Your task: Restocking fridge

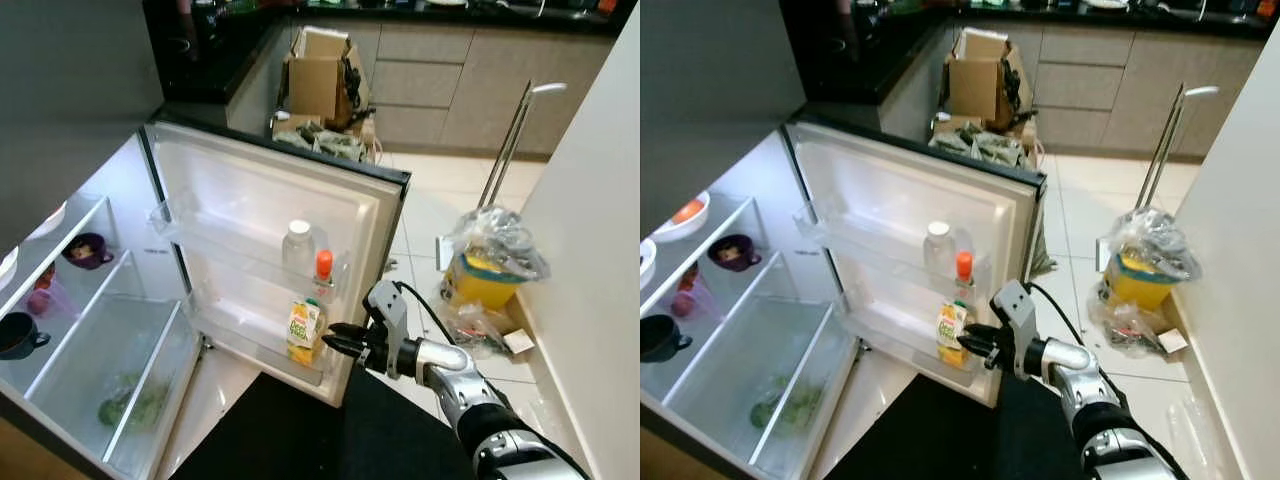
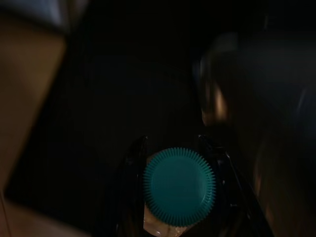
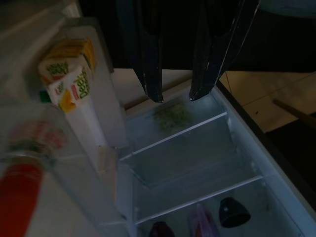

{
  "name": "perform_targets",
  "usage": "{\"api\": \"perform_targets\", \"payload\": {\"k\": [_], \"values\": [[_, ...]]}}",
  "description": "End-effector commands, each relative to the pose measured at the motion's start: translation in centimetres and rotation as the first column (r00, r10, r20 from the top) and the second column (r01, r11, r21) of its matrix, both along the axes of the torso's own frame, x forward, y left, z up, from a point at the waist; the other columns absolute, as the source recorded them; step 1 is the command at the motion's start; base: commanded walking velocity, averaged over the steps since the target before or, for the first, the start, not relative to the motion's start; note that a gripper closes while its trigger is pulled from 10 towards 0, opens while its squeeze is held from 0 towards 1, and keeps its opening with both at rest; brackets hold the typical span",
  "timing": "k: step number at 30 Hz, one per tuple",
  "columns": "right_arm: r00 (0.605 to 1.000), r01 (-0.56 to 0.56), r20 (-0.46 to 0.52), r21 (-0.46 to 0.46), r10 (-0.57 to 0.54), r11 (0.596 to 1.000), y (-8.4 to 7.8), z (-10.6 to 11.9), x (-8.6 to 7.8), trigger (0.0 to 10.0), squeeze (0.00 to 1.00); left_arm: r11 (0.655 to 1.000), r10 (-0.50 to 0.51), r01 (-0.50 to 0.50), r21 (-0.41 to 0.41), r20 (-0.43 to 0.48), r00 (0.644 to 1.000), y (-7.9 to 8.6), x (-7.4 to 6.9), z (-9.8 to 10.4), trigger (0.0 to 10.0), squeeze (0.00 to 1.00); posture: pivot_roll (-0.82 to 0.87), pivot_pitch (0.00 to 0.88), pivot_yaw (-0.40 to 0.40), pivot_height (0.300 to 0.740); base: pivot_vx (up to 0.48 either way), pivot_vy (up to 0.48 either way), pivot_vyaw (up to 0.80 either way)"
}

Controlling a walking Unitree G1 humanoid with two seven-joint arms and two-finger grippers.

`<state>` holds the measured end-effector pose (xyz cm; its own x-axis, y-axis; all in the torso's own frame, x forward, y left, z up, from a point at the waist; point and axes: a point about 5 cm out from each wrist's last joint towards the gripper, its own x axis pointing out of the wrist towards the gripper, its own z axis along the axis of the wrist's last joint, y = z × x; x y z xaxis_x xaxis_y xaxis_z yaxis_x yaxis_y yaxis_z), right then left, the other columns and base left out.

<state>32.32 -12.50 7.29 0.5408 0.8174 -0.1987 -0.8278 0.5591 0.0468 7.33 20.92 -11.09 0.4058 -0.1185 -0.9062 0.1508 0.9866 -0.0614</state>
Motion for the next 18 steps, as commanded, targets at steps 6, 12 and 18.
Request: {"api": "perform_targets", "payload": {"k": [6, 12, 18], "values": [[0.990, 0.070, 0.125, 0.008, -0.071, 0.998, 0.1, 2.7, 1.9, 10.0, 0.00, 0.998, -0.060, 0.059, -0.018, -0.018, 0.998, 0.1, -0.8, 0.0, 10.0, 0.00, 0.00, 0.200, -0.001, 0.740, 0.000, 0.000, 0.00], [0.971, 0.165, 0.185, -0.061, -0.151, 0.984, -0.6, 3.6, 3.0, 10.0, 0.00, 0.997, -0.070, 0.070, -0.014, 0.003, 0.998, 0.2, -0.2, 0.1, 10.0, 0.00, 0.00, 0.205, -0.001, 0.740, 0.000, 0.000, 0.00], [0.937, 0.315, 0.232, -0.229, -0.262, 0.921, -2.6, 3.5, 3.9, 10.0, 0.00, 0.997, -0.077, 0.077, -0.012, 0.021, 0.997, 0.2, 0.3, 0.2, 10.0, 0.00, 0.00, 0.203, 0.002, 0.740, 0.000, 0.000, 0.00]]}}
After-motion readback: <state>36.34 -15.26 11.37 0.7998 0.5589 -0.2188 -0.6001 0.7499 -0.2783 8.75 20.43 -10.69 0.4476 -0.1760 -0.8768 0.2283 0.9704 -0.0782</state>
